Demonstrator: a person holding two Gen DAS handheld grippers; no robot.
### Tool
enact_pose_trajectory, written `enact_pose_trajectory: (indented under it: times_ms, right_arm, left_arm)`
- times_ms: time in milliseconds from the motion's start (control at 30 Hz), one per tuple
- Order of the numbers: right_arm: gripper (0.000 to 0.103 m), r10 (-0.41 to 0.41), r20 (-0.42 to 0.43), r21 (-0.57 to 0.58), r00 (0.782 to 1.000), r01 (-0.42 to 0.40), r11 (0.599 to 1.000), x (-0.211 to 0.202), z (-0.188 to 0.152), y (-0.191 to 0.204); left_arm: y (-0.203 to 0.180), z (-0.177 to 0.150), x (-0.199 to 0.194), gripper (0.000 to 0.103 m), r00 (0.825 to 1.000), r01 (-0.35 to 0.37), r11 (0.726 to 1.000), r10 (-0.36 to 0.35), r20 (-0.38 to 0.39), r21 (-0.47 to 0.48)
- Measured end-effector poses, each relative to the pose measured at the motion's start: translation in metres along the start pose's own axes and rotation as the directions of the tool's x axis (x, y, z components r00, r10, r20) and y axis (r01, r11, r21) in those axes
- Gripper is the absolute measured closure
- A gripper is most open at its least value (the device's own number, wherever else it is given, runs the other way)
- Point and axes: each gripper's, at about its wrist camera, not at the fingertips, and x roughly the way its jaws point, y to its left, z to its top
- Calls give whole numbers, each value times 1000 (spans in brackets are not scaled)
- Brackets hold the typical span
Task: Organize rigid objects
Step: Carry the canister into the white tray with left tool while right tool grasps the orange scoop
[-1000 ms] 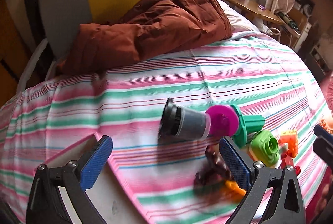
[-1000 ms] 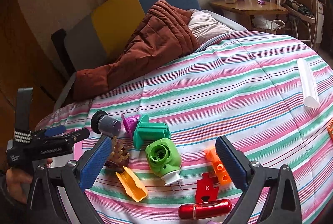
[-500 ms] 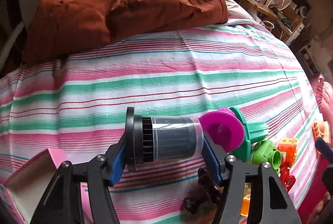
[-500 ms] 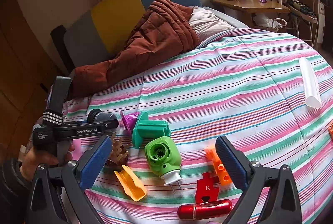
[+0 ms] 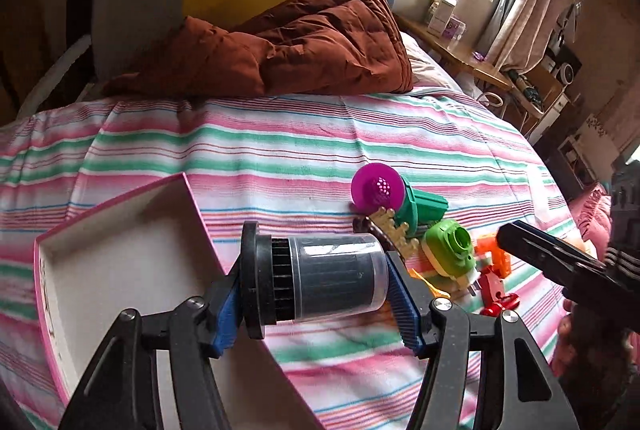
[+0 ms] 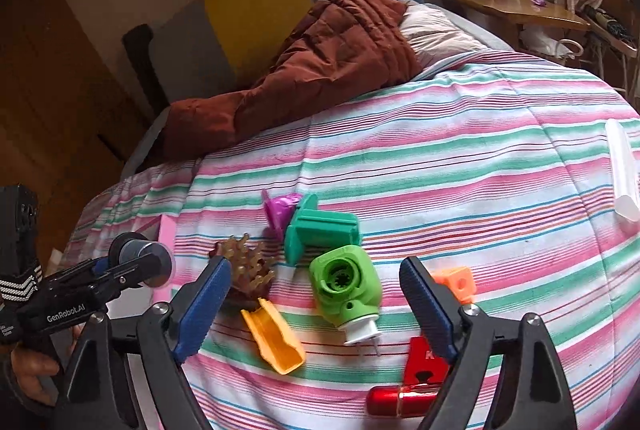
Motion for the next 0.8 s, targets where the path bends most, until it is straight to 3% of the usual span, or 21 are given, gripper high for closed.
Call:
enact_pose_trajectory:
  times_ms: [167,367,433,467,500,567,800]
  right_arm:
    - [25,59,-91,-163,994,-74,984,16,-13,37]
    - [27,-83,-219,-345,972,2,939,57,-40,61]
    - [33,-129,-238,-376,962,32,926,69,-46,63]
    - [41,-146,-250,-385,957,40,922,74,-48,63]
    - [59,-159,-261,-394,952,46,918,79,-51,63]
    - [77,-193,-271,-409,943,69,910,85,-55,62]
    - [77,-170,-268,-358,948,66,931,88,-53,57]
  left_arm:
    - [4,-27,-34,39,999,6,1000,-5,40,-30]
    - [23,-58,-54,39,999,1,997,2,45,-80]
    - [35,-67,-56,39,999,-8,994,12,36,-111]
    - [43,-70,-57,39,999,-15,992,20,34,-125]
    - [50,-73,-59,39,999,-25,990,30,32,-140]
    - [68,-77,-62,39,997,-57,985,63,33,-166]
    - [119,-76,-69,39,989,-126,971,138,46,-201]
